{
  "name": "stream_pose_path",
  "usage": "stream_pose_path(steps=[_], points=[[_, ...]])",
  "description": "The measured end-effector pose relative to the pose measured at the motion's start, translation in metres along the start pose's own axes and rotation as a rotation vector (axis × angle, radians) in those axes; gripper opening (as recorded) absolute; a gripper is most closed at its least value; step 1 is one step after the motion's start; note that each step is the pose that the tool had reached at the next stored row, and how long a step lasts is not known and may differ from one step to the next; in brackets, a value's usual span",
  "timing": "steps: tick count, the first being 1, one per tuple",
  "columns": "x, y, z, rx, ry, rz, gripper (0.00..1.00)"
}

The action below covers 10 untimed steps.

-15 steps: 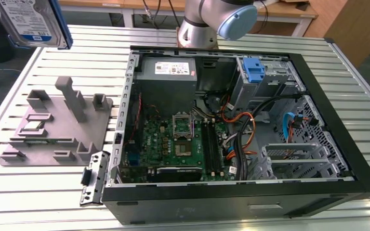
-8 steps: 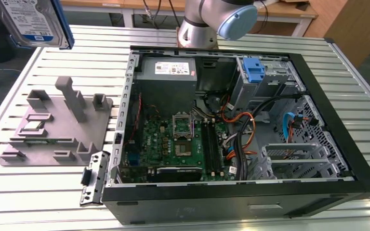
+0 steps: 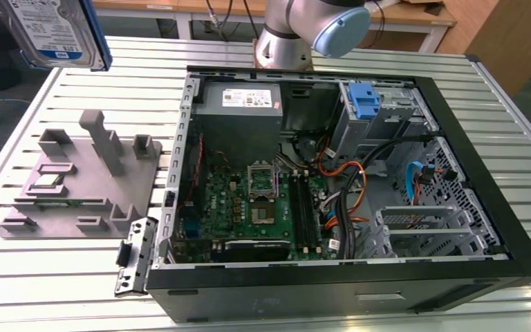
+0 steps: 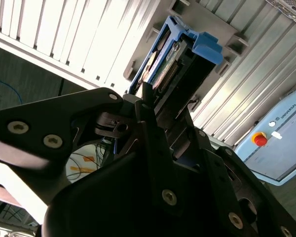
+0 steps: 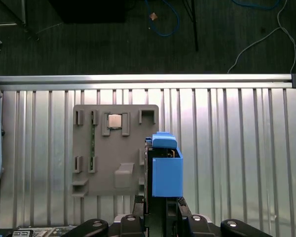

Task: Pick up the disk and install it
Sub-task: 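Pick up the disk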

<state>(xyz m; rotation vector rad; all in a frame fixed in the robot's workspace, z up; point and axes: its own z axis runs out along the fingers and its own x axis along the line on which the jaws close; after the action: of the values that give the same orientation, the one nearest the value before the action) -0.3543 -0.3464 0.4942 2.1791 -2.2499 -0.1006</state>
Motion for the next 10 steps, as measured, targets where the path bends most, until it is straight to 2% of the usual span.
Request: stream_pose_path(steps=[10], points=[[-0.0008, -0.0194, -0.0009, 0.0, 0.0, 0.0, 0.35]])
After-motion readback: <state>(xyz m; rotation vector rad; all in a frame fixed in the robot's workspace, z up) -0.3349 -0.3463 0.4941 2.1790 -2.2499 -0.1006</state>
